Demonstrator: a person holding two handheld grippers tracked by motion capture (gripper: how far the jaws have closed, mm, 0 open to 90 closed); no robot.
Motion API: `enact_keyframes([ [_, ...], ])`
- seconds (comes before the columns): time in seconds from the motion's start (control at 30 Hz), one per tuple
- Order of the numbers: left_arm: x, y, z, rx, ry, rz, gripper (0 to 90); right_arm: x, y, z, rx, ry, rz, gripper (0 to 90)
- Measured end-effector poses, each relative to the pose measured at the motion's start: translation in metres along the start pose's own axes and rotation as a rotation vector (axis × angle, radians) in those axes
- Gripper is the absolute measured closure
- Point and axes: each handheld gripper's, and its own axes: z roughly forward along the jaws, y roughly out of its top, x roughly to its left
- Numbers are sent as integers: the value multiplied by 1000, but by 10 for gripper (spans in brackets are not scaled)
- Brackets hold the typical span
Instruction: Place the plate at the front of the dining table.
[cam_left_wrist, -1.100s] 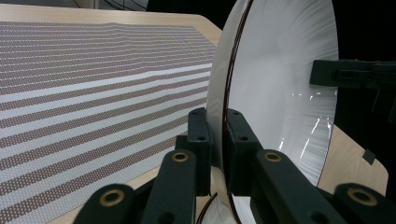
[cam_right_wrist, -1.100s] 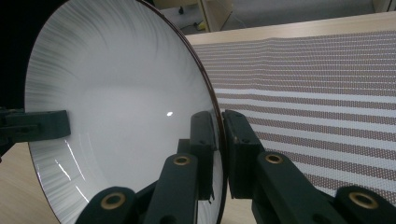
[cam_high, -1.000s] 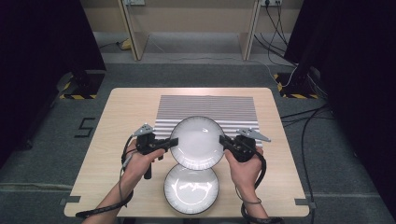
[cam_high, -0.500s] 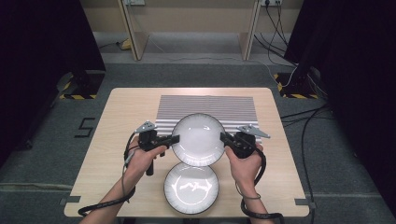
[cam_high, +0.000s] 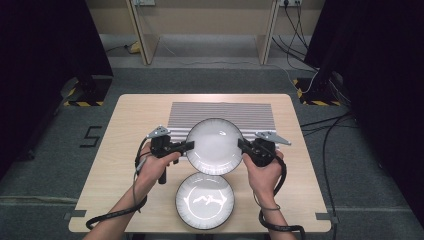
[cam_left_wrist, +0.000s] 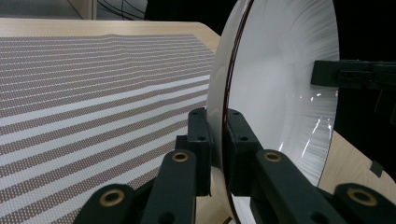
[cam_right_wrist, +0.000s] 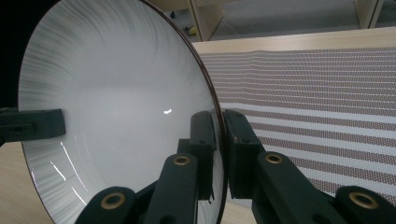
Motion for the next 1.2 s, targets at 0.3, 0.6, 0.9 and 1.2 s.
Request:
enact_keyframes([
  [0.3,6,5,4,-9,-7,-5,824,-1,6,4,-7,-5,-4,830],
  [0.6,9,7,9,-27,-5,-1,823,-3,10,8,-18,-7,-15,829],
  [0.9,11,12,11,-36,-3,-3,824,-2,16,10,-30,-17,-32,829],
  [1.2,15,20,14,-42,-6,9,823,-3,21,12,-42,-22,-39,831],
])
